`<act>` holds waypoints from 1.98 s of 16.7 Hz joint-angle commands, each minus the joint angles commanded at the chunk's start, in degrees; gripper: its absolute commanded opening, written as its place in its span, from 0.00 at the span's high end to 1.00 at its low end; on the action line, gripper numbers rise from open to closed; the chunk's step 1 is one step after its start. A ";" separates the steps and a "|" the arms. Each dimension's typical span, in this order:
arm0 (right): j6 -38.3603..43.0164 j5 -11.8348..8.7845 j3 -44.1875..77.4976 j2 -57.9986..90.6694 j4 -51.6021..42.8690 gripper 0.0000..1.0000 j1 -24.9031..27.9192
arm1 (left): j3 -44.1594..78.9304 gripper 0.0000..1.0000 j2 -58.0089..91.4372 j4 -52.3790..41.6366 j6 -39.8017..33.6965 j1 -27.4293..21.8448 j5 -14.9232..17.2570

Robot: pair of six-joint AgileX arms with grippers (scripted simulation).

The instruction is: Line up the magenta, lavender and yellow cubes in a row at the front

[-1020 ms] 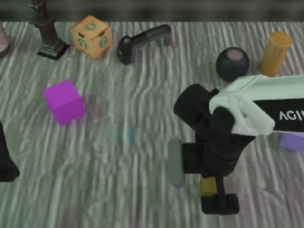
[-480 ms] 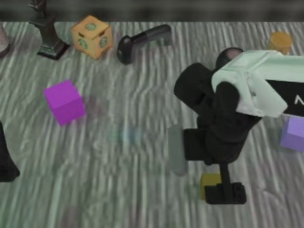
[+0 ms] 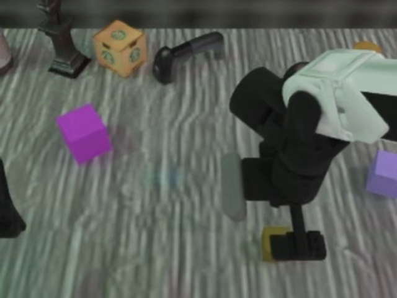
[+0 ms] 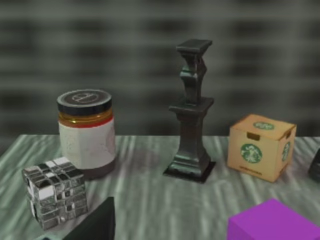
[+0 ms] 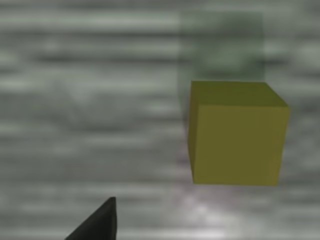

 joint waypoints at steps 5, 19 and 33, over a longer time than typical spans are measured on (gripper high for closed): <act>-4.89 0.21 2.86 2.63 -0.55 0.00 -9.24 | 0.00 0.00 0.00 0.00 0.00 0.00 0.00; -16.42 0.80 8.45 7.82 -1.29 0.00 -36.70 | 0.00 0.00 0.00 0.00 0.00 0.00 0.00; -16.29 0.89 -1.48 16.26 17.00 0.00 -36.81 | 0.00 0.00 0.00 0.00 0.00 0.00 0.00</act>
